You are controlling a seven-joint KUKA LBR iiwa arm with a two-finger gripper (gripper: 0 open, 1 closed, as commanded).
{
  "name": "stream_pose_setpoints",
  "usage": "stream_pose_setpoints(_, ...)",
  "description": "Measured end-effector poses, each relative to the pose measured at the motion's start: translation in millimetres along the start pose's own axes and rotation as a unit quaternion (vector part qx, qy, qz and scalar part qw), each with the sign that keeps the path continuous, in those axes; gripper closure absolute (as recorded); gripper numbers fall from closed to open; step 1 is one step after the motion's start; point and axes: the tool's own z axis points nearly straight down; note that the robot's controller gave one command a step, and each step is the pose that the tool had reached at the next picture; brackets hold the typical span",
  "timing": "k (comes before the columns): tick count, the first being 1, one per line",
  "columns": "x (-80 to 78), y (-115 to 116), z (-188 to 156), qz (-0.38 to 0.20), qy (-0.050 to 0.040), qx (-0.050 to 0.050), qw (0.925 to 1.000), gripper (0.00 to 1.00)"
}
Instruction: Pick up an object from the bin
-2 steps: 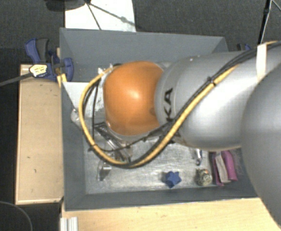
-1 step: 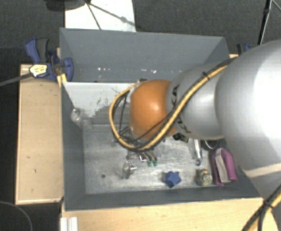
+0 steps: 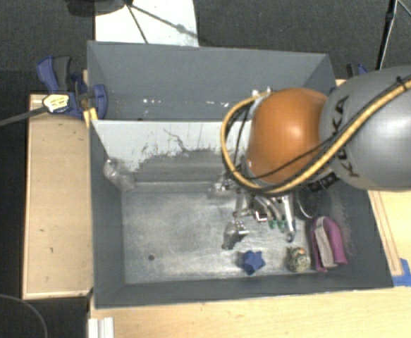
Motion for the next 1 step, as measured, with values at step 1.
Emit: stream_pose_setpoints(1, 1.5, 3.4, 4.2, -0.001, 0.0039, -0.001, 1.0000, 1.00)
